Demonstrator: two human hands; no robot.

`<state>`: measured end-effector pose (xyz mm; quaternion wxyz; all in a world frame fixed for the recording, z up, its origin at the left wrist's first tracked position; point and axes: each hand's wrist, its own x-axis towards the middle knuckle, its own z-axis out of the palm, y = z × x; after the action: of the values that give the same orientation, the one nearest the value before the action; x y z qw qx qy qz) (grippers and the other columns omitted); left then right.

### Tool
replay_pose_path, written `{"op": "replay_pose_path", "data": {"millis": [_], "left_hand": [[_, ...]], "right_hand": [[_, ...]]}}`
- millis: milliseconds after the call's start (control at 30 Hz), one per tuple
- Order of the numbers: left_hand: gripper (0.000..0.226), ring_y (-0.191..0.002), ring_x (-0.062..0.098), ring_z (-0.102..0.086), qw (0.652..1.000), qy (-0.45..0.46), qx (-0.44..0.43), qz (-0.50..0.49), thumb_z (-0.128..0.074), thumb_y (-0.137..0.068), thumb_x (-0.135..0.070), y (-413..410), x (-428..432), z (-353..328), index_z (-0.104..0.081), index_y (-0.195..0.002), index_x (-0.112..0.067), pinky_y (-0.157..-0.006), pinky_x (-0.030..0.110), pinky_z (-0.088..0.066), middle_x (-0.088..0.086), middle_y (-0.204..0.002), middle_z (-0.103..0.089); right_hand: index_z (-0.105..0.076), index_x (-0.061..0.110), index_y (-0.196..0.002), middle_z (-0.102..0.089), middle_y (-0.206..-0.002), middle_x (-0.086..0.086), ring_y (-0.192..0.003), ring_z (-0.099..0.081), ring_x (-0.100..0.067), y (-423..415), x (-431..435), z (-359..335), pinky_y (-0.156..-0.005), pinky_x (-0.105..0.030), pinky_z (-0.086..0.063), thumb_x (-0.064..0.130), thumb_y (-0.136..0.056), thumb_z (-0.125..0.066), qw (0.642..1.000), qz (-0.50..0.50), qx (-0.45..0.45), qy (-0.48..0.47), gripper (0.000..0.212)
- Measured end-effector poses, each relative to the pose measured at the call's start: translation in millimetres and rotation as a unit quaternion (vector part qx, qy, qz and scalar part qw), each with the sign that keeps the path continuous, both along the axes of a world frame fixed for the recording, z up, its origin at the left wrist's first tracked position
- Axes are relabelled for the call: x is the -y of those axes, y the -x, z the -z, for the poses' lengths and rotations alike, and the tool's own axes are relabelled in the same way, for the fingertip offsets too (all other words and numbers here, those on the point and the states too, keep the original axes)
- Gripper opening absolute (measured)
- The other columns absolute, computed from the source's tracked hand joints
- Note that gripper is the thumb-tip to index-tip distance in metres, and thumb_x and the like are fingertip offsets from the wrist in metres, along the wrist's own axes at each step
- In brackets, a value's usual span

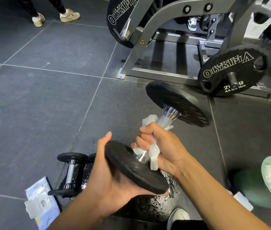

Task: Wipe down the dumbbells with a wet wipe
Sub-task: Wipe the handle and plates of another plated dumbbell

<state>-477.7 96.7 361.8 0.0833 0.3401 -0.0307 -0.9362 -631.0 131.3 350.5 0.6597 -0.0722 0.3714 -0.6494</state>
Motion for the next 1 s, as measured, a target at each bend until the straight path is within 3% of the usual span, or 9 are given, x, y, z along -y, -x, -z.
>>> {"op": "replay_pose_path", "data": {"millis": [167, 267, 367, 433, 500, 600, 733, 867, 1000], "left_hand": [[0.058, -0.099, 0.013, -0.075, 0.939, 0.309, 0.057, -0.143, -0.085, -0.064, -0.044, 8, -12, 0, -0.066, -0.119, -0.038, -0.075, 0.042, -0.062, 0.005, -0.124, -0.066], [0.097, -0.137, 0.011, -0.054, 0.603, 0.771, 0.149, -0.141, -0.094, -0.051, -0.037, 12, -15, 27, -0.039, -0.131, -0.030, -0.104, 0.030, -0.054, 0.015, -0.151, -0.038], [0.080, -0.142, 0.059, -0.034, 0.229, 0.953, 0.152, -0.125, -0.098, -0.062, -0.046, 8, -5, 58, -0.048, -0.121, -0.027, -0.118, 0.067, -0.036, 0.023, -0.148, -0.029], [0.069, -0.144, 0.055, -0.031, 0.158, 0.970, 0.142, -0.119, -0.094, -0.070, -0.047, 9, -1, 61, -0.051, -0.120, -0.029, -0.119, 0.071, -0.029, 0.017, -0.139, -0.035], [0.058, -0.153, 0.041, -0.029, 0.261, 0.942, 0.141, -0.156, -0.087, -0.075, -0.048, 14, -1, 52, -0.051, -0.113, -0.024, -0.120, 0.057, -0.039, 0.025, -0.140, -0.035], [0.064, -0.137, 0.016, -0.053, 0.524, 0.825, 0.152, -0.145, -0.077, -0.079, -0.050, 17, -5, 36, -0.043, -0.129, -0.031, -0.093, 0.038, -0.056, 0.022, -0.144, -0.044], [0.068, -0.097, 0.017, -0.076, 0.928, 0.348, 0.058, -0.124, -0.079, -0.068, -0.052, 11, -7, 6, -0.057, -0.130, -0.036, -0.070, 0.040, -0.064, -0.010, -0.103, -0.078], [0.105, -0.119, 0.061, -0.063, 0.995, 0.003, -0.071, 0.069, -0.056, -0.073, -0.087, -3, 6, 8, -0.070, -0.134, -0.003, -0.094, 0.086, -0.042, 0.034, -0.139, -0.063], [0.099, -0.119, 0.062, -0.062, 0.998, 0.017, -0.068, 0.002, -0.056, -0.078, -0.082, -1, 1, 11, -0.070, -0.134, -0.002, -0.091, 0.086, -0.044, 0.033, -0.138, -0.063]], "right_hand": [[-0.038, 0.019, -0.065, -0.031, -0.061, -0.001, -0.055, -0.038, -0.014, -6, 7, -2, -0.077, -0.033, -0.045, 0.003, -0.096, -0.055, 0.998, 0.052, 0.021, -0.029, 0.039], [-0.039, 0.019, -0.065, -0.031, -0.062, 0.001, -0.055, -0.040, -0.012, -10, 12, -2, -0.074, -0.030, -0.047, 0.003, -0.096, -0.057, 0.993, 0.093, 0.069, -0.031, 0.039], [-0.038, 0.020, -0.061, -0.029, -0.064, 0.003, -0.057, -0.037, -0.011, -9, 13, 0, -0.068, -0.027, -0.048, 0.008, -0.093, -0.061, 0.987, 0.097, 0.125, -0.035, 0.041], [-0.038, 0.021, -0.060, -0.028, -0.066, 0.004, -0.058, -0.035, -0.010, -7, 12, -2, -0.068, -0.026, -0.050, 0.011, -0.090, -0.065, 0.984, 0.098, 0.148, -0.035, 0.041], [-0.038, 0.020, -0.058, -0.029, -0.058, 0.004, -0.053, -0.034, -0.010, -5, 11, -4, -0.072, -0.027, -0.047, 0.010, -0.083, -0.066, 0.984, 0.122, 0.128, -0.028, 0.039], [-0.035, 0.021, -0.055, -0.027, -0.050, 0.005, -0.047, -0.031, -0.010, -4, 8, -7, -0.072, -0.028, -0.046, 0.008, -0.080, -0.064, 0.985, 0.139, 0.103, -0.002, 0.040], [-0.023, 0.025, -0.056, -0.028, -0.042, 0.006, -0.039, -0.036, -0.009, 2, 4, -5, -0.062, -0.028, -0.052, 0.011, -0.086, -0.058, 0.989, 0.095, 0.111, 0.037, 0.048], [-0.037, 0.022, -0.050, -0.027, -0.045, 0.007, -0.042, -0.031, -0.008, 1, 6, -3, -0.060, -0.024, -0.048, 0.011, -0.086, -0.059, 0.990, 0.067, 0.109, 0.052, 0.043], [-0.044, 0.018, -0.067, -0.036, -0.055, 0.006, -0.049, -0.036, -0.008, -1, 13, -3, -0.061, -0.026, -0.049, 0.009, -0.086, -0.064, 0.993, 0.083, 0.077, 0.042, 0.029]]}}
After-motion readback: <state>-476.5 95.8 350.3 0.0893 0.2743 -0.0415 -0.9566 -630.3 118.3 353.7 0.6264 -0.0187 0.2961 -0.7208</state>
